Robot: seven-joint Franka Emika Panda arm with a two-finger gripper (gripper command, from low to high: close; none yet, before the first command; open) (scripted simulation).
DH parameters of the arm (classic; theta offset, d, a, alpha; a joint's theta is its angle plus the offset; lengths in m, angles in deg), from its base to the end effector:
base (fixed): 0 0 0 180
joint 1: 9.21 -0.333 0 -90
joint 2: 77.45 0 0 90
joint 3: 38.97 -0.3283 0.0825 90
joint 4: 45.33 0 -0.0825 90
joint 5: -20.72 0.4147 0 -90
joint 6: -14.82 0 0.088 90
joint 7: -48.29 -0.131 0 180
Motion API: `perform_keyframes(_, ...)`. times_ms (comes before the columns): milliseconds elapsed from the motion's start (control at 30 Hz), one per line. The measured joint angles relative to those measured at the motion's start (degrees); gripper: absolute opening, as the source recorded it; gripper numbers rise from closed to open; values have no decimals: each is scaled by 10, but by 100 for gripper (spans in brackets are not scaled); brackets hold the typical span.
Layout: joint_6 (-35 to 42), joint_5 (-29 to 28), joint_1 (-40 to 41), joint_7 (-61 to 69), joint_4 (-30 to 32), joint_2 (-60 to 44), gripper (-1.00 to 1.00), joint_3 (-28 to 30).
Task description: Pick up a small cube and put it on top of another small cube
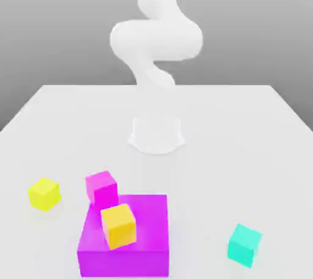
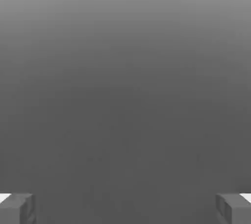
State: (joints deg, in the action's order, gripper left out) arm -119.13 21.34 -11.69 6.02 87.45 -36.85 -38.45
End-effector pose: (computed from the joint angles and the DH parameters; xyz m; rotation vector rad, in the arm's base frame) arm 0.4192 0.0137 0.6635 -2.5293 0.9350 -0.9443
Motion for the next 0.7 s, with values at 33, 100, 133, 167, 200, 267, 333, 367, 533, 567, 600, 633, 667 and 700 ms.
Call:
perform_keyframes(33,-10,3,-10,15,4,-23,0,1)
perform_keyframes(100,-27,9,-29,45,13,-66,0,5)
perform_keyframes(133,-36,11,-39,60,17,-87,0,6)
perform_keyframes(167,-45,14,-47,74,21,-107,0,7)
perform_keyframes(200,-53,17,-56,89,25,-128,0,7)
perform_keyframes(267,-70,23,-72,118,32,-170,0,7)
perform_keyframes(333,-87,28,-87,146,40,-212,0,6)
perform_keyframes(367,-96,30,-94,160,44,-232,0,5)
perform_keyframes(533,-139,36,-119,226,64,-336,0,-12)
perform_keyframes(567,-148,35,-126,238,68,-357,0,-15)
perform_keyframes(600,-156,33,-132,249,72,-378,0,-19)
perform_keyframes(633,-165,30,-140,259,76,-398,0,-22)
perform_keyframes(667,-174,26,-147,268,80,-419,0,-24)
perform_keyframes(700,-183,21,-151,277,84,-439,0,-26)
